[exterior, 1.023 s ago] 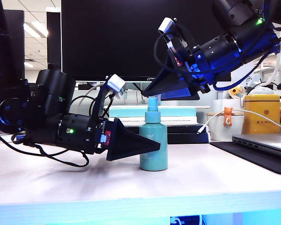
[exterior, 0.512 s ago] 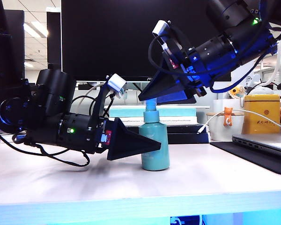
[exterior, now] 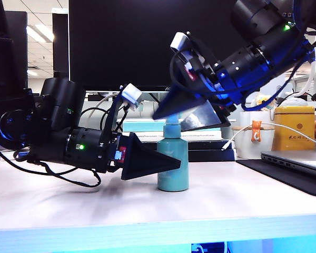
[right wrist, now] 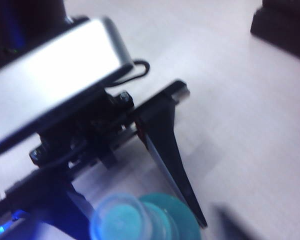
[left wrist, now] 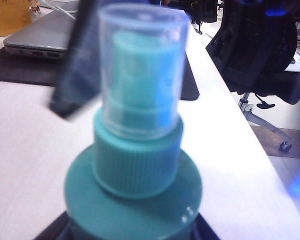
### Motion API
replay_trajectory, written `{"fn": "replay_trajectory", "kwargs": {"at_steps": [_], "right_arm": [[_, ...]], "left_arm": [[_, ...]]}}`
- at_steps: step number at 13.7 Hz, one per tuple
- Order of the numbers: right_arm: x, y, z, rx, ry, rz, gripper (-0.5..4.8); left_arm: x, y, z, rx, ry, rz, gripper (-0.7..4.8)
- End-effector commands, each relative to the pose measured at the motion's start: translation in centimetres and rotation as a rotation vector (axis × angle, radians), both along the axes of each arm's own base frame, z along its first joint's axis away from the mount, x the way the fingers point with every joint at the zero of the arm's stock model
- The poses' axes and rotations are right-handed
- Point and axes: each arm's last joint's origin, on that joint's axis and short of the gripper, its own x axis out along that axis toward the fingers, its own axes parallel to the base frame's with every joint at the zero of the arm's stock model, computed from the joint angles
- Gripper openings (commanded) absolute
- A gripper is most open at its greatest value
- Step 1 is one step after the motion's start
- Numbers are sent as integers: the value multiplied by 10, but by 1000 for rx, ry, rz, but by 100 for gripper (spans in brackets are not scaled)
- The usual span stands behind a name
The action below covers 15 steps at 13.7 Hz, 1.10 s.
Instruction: Pick up the sprayer with the left hand, pick up its lid with the right hand then put the lid on the sprayer.
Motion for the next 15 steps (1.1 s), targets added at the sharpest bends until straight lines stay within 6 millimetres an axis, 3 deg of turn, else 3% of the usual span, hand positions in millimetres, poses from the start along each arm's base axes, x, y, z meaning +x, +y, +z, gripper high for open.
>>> {"fn": "replay_trajectory", "kwargs": {"at_steps": [1,3,4,7,11,15], "right_arm": [[3,0,7,7,-64,-33,479],[5,-4,7,2,-58,-50,479],[5,-5,7,1,-53,-52,479],[-1,-9,16,-3,-50,-53,479],[-11,-26,39,-23,-105,-108,479],[-25,-73,74,2,-159,-252,479]], "left_arm": [[1,-1,2,-4,6,5,278],[3,0,2,8,11,48,279],[3,0,2,9,10,51,305],[4,0,3,17,28,106,476],[5,5,22,18,54,122,479],[-8,33,56,260,32,176,479]]}}
